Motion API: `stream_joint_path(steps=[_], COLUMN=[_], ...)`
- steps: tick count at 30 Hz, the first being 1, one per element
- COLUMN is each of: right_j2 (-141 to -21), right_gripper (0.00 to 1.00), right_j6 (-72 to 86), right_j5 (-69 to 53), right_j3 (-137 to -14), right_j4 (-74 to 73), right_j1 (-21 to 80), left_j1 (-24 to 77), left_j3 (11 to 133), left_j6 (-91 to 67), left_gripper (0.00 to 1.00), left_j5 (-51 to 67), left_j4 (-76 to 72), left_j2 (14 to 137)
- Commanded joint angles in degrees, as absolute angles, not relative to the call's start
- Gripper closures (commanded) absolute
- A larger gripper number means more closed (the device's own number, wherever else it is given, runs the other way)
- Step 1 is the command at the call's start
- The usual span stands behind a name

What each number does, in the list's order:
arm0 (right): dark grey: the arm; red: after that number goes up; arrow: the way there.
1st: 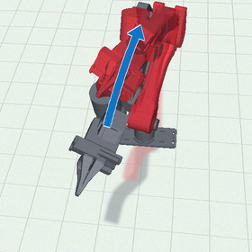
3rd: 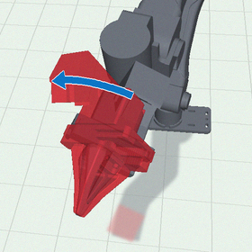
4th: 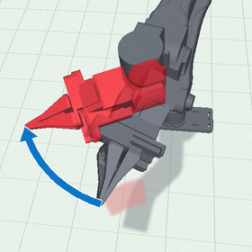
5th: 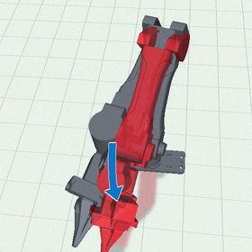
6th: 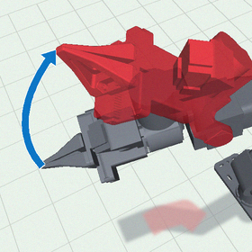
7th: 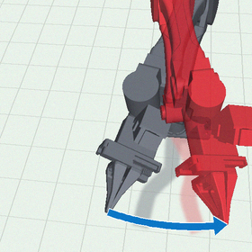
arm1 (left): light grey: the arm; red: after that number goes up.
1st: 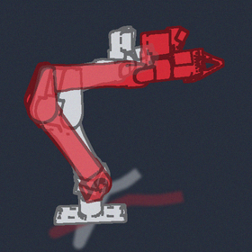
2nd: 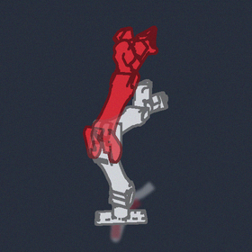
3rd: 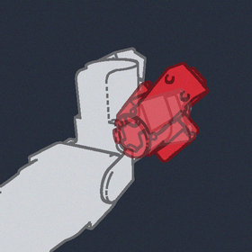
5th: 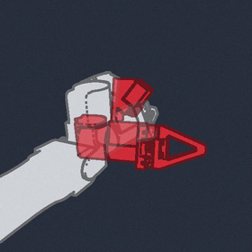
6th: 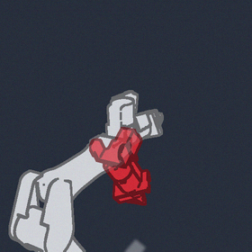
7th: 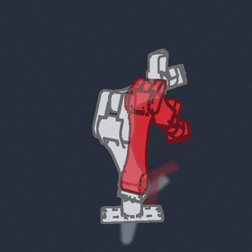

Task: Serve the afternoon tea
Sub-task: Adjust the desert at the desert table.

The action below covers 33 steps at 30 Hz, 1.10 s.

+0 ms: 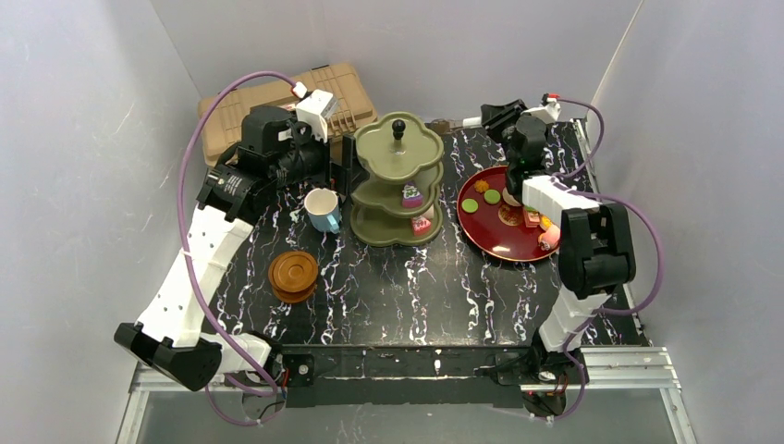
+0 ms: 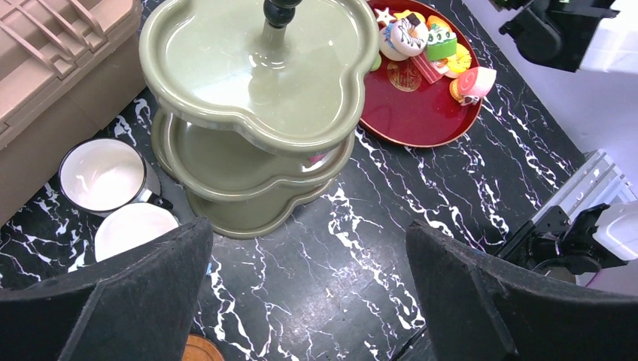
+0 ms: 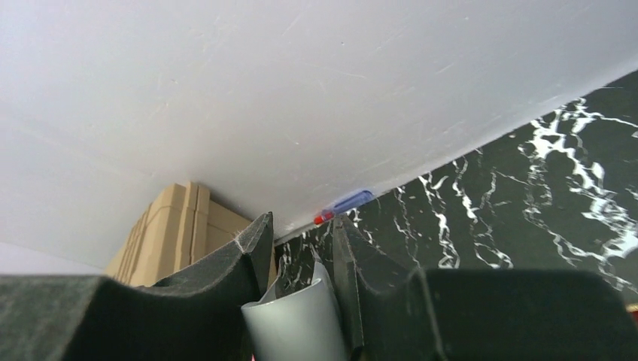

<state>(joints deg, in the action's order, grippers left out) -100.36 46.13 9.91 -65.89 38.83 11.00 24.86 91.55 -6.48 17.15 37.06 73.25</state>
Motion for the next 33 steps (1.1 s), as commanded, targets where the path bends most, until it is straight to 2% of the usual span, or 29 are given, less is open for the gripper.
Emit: stream_joint_path(steps=[1,9,18,33], right_j2=[-102.65,-102.46,-96.22,-86.67], right_gripper=[0.99,0.99,0.99,0.99], right_j6=[49.91,51.71,51.30,51.33], right_j5=[7.70,2.12,-1.60,-2.19], right_j3=[-72.34,-71.32,-66.64,-60.10], right_j4=[48.08,49.22,47.91,43.52], right_j1=[12.21,13.27,13.27,13.25], left_j1=[24.60,24.54,24.58,24.60], left_j3=[92.98,92.87,93.51,93.84], left_j6=[-6.06,-6.06,-6.24,-6.24], left_gripper=[0.01,0.01,0.01,0.01], left_j5=[17.99,17.67,17.58,17.38], left_j4=[38.28,37.97,37.79,37.44], left_j2=[71.03,71.11,70.89,70.72])
